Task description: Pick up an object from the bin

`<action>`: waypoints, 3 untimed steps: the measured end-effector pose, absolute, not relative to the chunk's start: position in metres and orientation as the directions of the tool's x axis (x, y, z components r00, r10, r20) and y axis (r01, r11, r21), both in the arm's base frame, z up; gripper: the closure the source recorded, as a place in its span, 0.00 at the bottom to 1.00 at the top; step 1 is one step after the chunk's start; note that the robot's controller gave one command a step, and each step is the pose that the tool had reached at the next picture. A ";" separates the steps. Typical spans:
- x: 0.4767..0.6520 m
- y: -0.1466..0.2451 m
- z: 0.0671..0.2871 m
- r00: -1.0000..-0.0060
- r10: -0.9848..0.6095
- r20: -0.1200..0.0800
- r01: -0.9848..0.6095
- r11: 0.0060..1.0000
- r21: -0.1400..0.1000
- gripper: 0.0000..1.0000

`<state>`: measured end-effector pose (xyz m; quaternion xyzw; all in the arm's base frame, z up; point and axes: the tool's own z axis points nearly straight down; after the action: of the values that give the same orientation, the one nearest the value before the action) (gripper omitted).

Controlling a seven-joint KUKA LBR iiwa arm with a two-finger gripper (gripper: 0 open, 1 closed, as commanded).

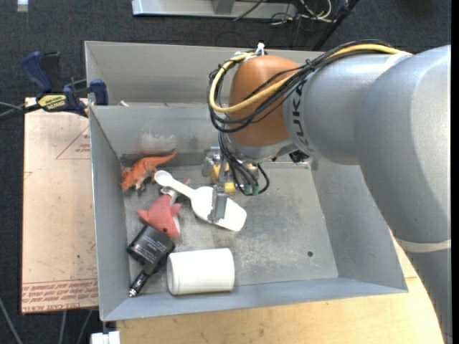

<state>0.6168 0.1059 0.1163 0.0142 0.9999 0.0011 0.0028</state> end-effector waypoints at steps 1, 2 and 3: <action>0.581 0.110 0.071 -0.999 -0.042 0.000 -0.042 0.999 0.003 0.00; 0.610 0.126 0.070 -0.990 0.138 -0.007 0.138 0.990 0.004 1.00; 0.610 0.126 0.070 -0.990 0.138 -0.007 0.138 0.990 0.004 1.00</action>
Offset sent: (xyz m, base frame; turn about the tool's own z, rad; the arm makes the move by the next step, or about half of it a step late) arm -0.0070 0.0194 -0.0463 0.1128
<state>0.6102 0.1259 0.0698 0.0691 0.9976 0.0018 0.0039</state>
